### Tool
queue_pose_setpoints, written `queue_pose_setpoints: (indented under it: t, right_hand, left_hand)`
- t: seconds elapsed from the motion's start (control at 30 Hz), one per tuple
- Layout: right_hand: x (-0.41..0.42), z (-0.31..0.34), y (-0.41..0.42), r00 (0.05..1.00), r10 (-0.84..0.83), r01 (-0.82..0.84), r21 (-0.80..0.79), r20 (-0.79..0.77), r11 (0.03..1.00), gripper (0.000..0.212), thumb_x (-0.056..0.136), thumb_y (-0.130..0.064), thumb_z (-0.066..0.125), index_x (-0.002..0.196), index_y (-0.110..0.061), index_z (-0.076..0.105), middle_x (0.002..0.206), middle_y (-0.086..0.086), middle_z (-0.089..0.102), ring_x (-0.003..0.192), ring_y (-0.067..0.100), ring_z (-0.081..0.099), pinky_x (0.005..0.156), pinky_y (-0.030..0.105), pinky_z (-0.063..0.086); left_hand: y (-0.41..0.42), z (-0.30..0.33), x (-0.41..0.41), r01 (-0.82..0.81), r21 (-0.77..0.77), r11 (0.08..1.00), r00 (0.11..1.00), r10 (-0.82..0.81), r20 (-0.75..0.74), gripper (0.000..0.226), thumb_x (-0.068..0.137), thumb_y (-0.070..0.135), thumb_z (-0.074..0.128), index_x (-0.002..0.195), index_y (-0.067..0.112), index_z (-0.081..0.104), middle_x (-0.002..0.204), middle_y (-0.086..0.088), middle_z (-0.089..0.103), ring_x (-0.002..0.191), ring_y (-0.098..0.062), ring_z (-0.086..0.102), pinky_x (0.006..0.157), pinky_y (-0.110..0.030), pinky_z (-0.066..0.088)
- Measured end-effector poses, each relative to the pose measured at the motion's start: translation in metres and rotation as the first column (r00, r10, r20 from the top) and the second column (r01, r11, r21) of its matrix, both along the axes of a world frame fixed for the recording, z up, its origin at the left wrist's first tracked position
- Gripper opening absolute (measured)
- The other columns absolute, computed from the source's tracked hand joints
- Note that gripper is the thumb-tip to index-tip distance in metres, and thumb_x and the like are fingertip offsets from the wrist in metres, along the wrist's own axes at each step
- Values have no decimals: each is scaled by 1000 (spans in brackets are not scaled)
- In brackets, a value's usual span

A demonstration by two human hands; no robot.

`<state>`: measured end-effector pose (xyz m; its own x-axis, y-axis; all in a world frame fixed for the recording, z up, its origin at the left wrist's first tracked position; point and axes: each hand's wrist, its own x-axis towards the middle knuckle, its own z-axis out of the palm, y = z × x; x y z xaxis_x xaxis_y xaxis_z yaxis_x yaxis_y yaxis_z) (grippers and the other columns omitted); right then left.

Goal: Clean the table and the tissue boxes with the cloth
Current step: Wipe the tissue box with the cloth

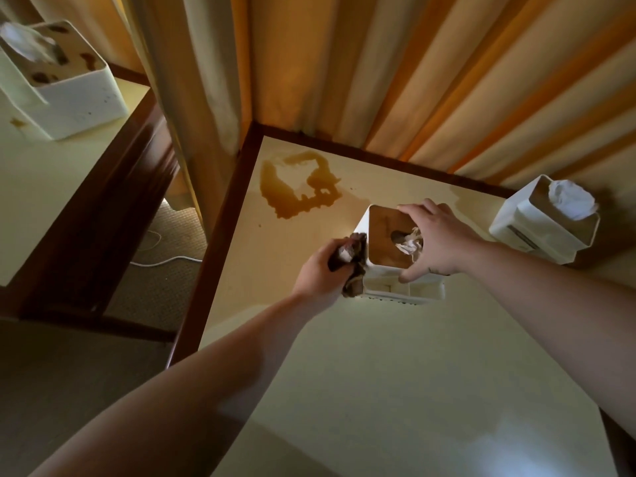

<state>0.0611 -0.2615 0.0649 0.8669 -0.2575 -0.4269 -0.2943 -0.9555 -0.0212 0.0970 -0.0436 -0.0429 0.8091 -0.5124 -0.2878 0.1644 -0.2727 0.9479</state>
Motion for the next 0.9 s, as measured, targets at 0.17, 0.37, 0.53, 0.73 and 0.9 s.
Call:
queue_pose_setpoints:
  t: [0.17,0.37,0.53,0.73,0.9]
  right_hand:
    - [0,0,0,1000,-5,5,10,7,1000,148,33,-72,92,159,-38,20,138,-9,33,131,23,35,95,47,51]
    - [0,0,-2,1000,-3,3,19,1,1000,148,37,-70,95,159,-38,20,140,-8,33,132,24,34,97,47,50]
    - [2,-2,-2,1000,-31,31,27,3,999,147,38,-69,97,159,-36,21,141,-7,33,135,25,33,103,49,47]
    - [1,-4,-3,1000,-23,23,11,14,1000,147,37,-71,93,159,-37,19,139,-6,34,134,24,33,98,45,49]
    - [1,-3,-1,1000,-21,21,5,19,1000,147,37,-70,93,159,-36,19,137,-5,34,132,25,34,98,46,49]
  left_hand:
    - [8,2,-19,-31,-50,998,999,33,22,42,92,13,68,123,41,66,103,14,70,92,1,65,65,-5,47]
    - [-20,23,24,-37,-44,998,995,41,94,33,100,17,58,122,42,62,99,19,66,90,2,63,66,-12,52]
    - [-39,22,60,24,53,998,996,-29,85,23,102,20,55,121,33,61,97,10,68,89,-15,68,68,-27,54]
    - [-28,15,39,81,120,990,989,-95,115,37,102,18,50,137,29,54,104,6,64,88,-15,62,67,-27,48]
    - [-4,2,0,70,103,992,996,-75,42,36,100,16,52,131,33,53,104,5,66,86,-9,63,62,-24,50]
